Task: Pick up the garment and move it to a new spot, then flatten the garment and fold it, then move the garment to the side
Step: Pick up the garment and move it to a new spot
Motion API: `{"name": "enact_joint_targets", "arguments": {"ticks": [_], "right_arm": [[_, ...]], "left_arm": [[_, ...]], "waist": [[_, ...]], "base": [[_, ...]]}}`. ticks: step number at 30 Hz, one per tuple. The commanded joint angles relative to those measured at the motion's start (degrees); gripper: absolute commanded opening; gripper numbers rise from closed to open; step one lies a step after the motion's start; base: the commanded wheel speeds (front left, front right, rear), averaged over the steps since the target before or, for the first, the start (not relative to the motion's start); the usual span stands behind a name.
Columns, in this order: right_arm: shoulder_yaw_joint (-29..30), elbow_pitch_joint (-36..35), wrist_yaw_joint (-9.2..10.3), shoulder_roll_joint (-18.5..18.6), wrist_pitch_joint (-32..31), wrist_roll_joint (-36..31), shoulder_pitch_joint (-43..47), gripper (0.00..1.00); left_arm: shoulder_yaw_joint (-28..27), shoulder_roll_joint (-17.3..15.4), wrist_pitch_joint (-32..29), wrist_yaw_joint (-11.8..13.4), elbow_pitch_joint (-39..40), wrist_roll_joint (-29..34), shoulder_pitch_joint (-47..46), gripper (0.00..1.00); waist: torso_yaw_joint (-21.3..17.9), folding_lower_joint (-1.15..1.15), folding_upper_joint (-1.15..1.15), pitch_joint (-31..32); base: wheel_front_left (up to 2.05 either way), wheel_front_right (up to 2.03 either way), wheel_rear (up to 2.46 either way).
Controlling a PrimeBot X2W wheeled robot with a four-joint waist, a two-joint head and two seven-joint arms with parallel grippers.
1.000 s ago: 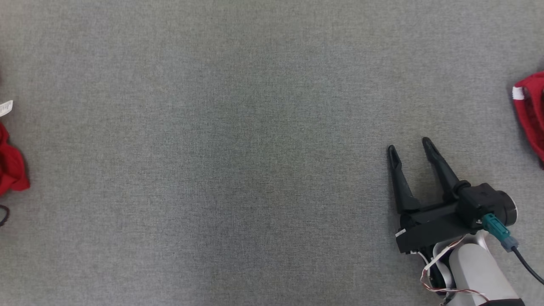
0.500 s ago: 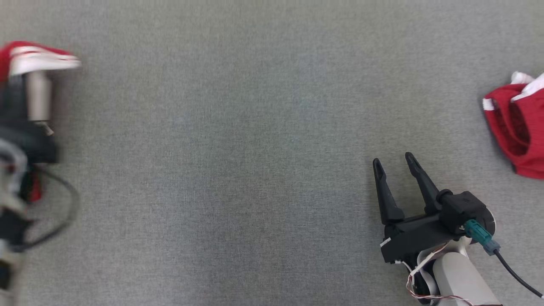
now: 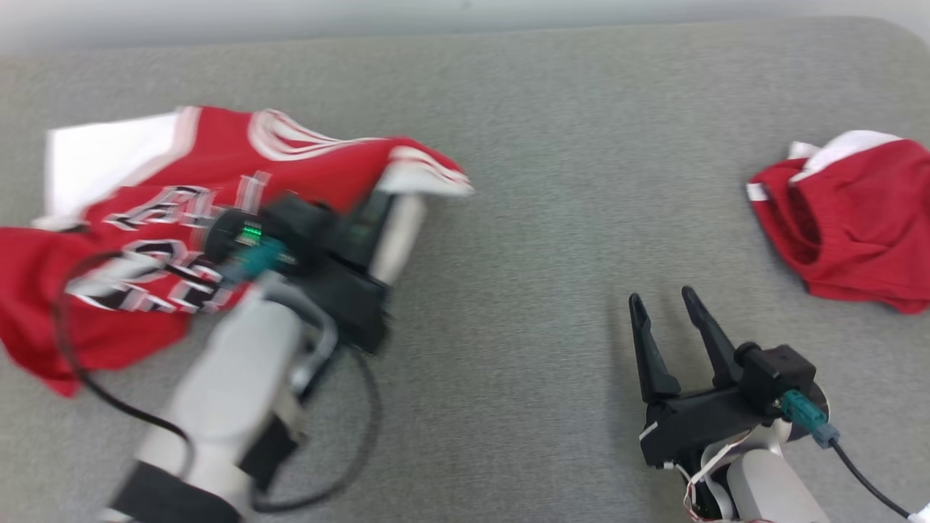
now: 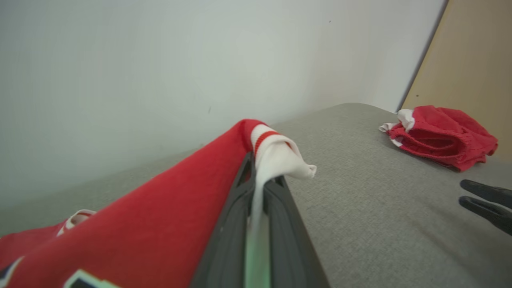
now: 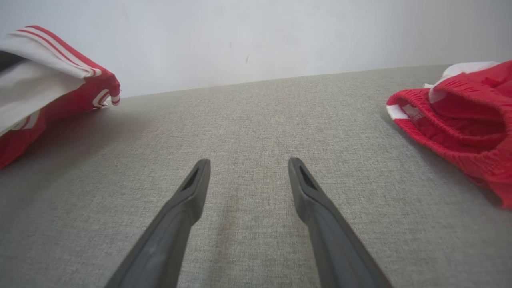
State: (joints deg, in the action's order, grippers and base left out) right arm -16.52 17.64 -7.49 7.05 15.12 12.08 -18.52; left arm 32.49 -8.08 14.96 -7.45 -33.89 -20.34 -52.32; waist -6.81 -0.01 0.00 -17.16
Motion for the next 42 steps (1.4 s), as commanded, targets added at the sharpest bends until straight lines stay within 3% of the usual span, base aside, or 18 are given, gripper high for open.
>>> {"name": "enact_joint_targets", "arguments": {"ticks": [1, 10, 14, 15, 16, 17, 24, 31, 37, 42], "right_arm": [[-0.16, 0.40, 0.00, -0.22, -0.01, 0.17, 0.62, 1.00], [-0.28, 1.53, 0.00, -0.75, -0.01, 0.41, 1.65, 1.00], [-0.74, 1.85, 0.00, -1.02, 0.00, 0.78, 1.45, 1.00], [-0.83, 1.89, 0.00, -1.13, 0.00, 0.85, 1.46, 1.00], [-0.81, 1.90, 0.00, -1.21, 0.00, 0.89, 1.52, 1.00], [-0.76, 1.95, 0.00, -1.26, -0.01, 0.89, 1.65, 1.00], [0.14, 2.07, 0.00, -1.14, -0.01, 0.89, 2.97, 1.00], [-0.23, 1.80, 0.00, -1.80, -0.01, 0.75, 4.22, 1.00], [0.37, 1.96, 0.00, -1.63, -0.01, 0.46, 5.90, 1.00], [1.24, 1.91, 0.00, -2.03, -0.01, 1.28, 7.02, 1.00]], "left_arm": [[2.56, 1.26, 0.32, 0.00, 0.91, -0.80, 1.58, 0.00], [17.02, 5.03, 0.32, -0.01, 3.92, -5.90, 5.27, 0.00], [19.82, 5.14, 0.32, -0.01, 4.05, -8.43, 7.27, 0.00], [19.64, 5.12, 0.32, -0.01, 3.78, -8.91, 7.97, 0.27], [19.49, 5.14, 0.32, -0.01, 3.37, -9.18, 8.53, 0.96], [19.03, 5.13, 0.31, -0.01, 2.91, -9.29, 9.15, 1.00], [14.00, 4.94, 0.28, 0.01, 1.49, -7.38, 13.06, 1.00], [1.92, 2.47, 0.27, 2.25, 4.50, -2.41, 20.93, 1.00], [-12.31, 0.31, 0.27, 7.44, 12.11, 3.00, 31.22, 1.00], [-19.63, 0.25, 0.27, 8.51, 15.73, 5.30, 36.95, 1.00]], "waist": [[-2.10, 0.01, 0.00, 1.60], [-6.73, 0.01, 0.00, 4.72], [-8.60, 0.01, 0.00, 5.70], [-8.89, 0.01, 0.00, 5.97], [-9.02, 0.01, 0.00, 6.13], [-9.09, 0.01, 0.00, 6.48], [-7.61, 0.01, 0.00, 8.57], [-4.93, 0.01, 0.00, 11.86], [-2.55, 0.01, 0.00, 14.95], [-1.61, 0.01, 0.00, 15.81]], "base": [[0.00, 0.00, 0.00], [0.00, 0.00, 0.00], [0.00, 0.00, 0.00], [0.00, 0.00, 0.00], [0.00, 0.00, 0.00], [0.00, 0.00, 0.00], [0.00, 0.00, 0.00], [0.00, 0.00, 0.00], [0.00, 0.00, 0.00], [0.00, 0.00, 0.00]]}}
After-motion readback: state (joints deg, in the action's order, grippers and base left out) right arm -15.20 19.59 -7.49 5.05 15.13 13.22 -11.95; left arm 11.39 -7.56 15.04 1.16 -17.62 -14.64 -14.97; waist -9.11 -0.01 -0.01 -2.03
